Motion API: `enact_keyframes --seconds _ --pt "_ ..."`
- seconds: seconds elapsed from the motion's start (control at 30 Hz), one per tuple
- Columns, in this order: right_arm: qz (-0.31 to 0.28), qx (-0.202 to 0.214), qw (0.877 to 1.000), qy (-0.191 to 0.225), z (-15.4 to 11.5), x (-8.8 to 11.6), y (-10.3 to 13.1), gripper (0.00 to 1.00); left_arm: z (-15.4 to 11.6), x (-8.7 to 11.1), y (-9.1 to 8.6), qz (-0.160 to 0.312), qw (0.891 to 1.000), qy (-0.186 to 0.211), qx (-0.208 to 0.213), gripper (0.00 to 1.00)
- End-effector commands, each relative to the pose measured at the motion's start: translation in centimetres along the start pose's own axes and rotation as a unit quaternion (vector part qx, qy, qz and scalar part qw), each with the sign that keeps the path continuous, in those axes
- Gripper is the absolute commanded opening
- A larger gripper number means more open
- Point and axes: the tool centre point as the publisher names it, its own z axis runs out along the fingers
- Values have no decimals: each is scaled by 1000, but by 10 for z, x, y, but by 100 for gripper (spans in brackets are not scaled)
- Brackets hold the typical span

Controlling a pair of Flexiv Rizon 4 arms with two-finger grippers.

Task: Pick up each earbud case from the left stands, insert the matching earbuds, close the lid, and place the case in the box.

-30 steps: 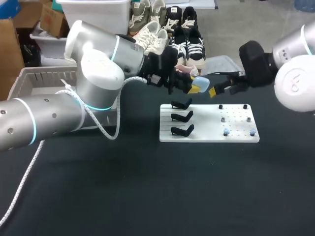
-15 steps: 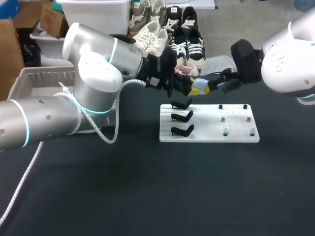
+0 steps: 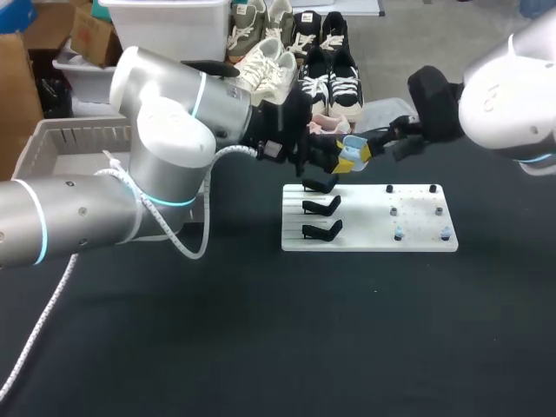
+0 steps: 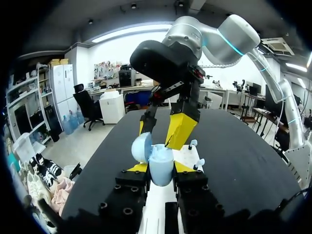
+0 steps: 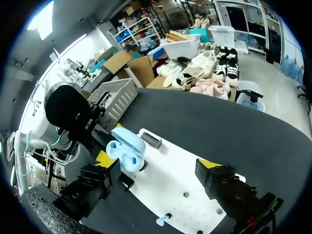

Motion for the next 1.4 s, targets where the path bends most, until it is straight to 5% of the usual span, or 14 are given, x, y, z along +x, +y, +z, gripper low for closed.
enact_keyframes --seconds 0.03,0.37,0.8,1.1,1.4 --pt "-1 0 1000 1 0 -2 0 100 -2 2 -2 0 1000 -1 -3 0" --pt "-16 9 999 -26 -30 2 10 100 -3 8 1 11 999 -35 -19 0" --pt "-17 55 998 -41 -73 37 19 100 -14 -4 -4 54 992 -110 -41 0" --pt "-3 70 997 -33 -80 56 14 100 -17 -1 -9 39 985 -165 -31 0" --pt "9 71 997 -33 -80 66 11 100 -15 -1 -12 32 985 -166 -22 0"
